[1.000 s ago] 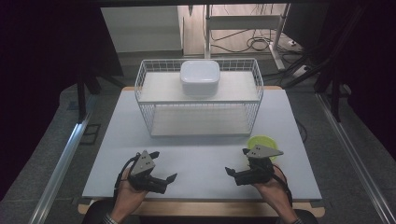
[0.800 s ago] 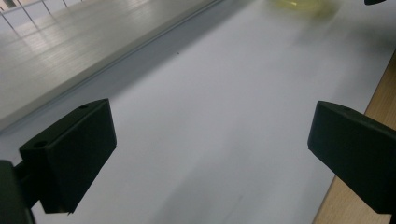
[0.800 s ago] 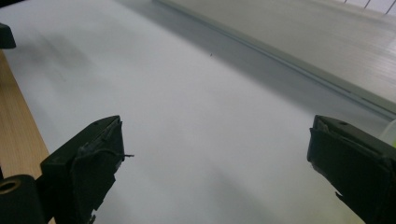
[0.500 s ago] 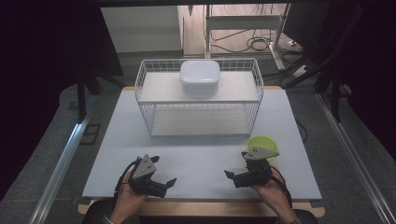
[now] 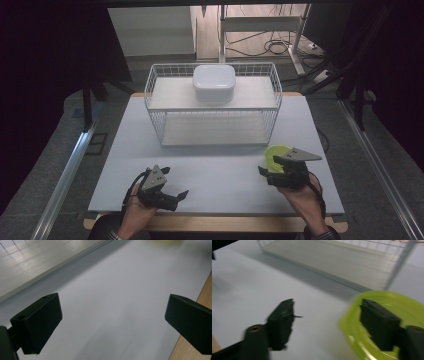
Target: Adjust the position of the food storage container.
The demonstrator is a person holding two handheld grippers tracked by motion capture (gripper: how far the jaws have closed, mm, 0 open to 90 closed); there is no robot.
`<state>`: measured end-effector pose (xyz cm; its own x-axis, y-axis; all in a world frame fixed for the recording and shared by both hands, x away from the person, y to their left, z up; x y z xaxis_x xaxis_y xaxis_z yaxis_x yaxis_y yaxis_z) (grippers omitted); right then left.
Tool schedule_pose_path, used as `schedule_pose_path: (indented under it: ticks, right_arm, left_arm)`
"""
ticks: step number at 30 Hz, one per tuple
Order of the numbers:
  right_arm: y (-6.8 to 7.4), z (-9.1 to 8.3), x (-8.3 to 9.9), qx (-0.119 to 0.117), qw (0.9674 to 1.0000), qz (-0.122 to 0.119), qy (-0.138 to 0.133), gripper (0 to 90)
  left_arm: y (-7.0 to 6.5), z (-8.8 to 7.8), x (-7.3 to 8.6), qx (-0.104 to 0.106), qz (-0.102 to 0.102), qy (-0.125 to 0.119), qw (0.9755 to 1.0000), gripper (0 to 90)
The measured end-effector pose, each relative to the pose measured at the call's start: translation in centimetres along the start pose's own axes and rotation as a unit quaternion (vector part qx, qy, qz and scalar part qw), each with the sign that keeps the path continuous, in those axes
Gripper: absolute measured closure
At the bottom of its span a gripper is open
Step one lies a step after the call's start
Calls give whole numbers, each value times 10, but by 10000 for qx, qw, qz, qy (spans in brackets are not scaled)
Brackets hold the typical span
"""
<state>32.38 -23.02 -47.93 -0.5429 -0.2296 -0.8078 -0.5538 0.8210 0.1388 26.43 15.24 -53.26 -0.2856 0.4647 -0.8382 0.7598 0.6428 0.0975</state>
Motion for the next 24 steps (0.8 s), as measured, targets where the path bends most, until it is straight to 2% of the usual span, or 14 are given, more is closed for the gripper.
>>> schedule_pose_path:
  ticks: [6, 11, 15, 17, 21, 24]
  right_arm:
    - [-34, -14, 1, 354, 9991, 227, -76, 651]
    - [-55, -26, 0, 825, 9960, 295, -202, 893]
    - [-74, -35, -1, 1136, 9915, 538, -345, 898]
    - [-82, -36, 1, 1219, 9900, 622, -343, 898]
    - [-94, -30, 6, 1309, 9883, 752, -208, 898]
    - [-98, -23, 8, 1275, 9885, 806, -104, 897]
  left_arm:
    - [2, 0, 1, -19, -26, 0, 10000, 9]
    - [2, 1, 1, 12, -86, 3, 10000, 9]
    - [2, 2, 2, 42, -121, 18, 9999, 10]
    - [3, 2, 2, 46, -133, 22, 9999, 10]
    - [3, 3, 3, 63, -172, 34, 9998, 10]
    - [4, 4, 4, 83, -196, 43, 9998, 11]
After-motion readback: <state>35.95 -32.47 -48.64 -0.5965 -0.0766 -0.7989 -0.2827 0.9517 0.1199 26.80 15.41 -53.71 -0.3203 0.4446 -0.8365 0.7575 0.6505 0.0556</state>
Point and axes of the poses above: each handheld gripper's, and its own axes: z roughly forward along the jaws, x roughly out of its underside, y roughly to its left, the point moved 3 cm from there along z, roughly forward along the jaws, and after that the axes turned 7 degrees about z, right-handed, at the moved point
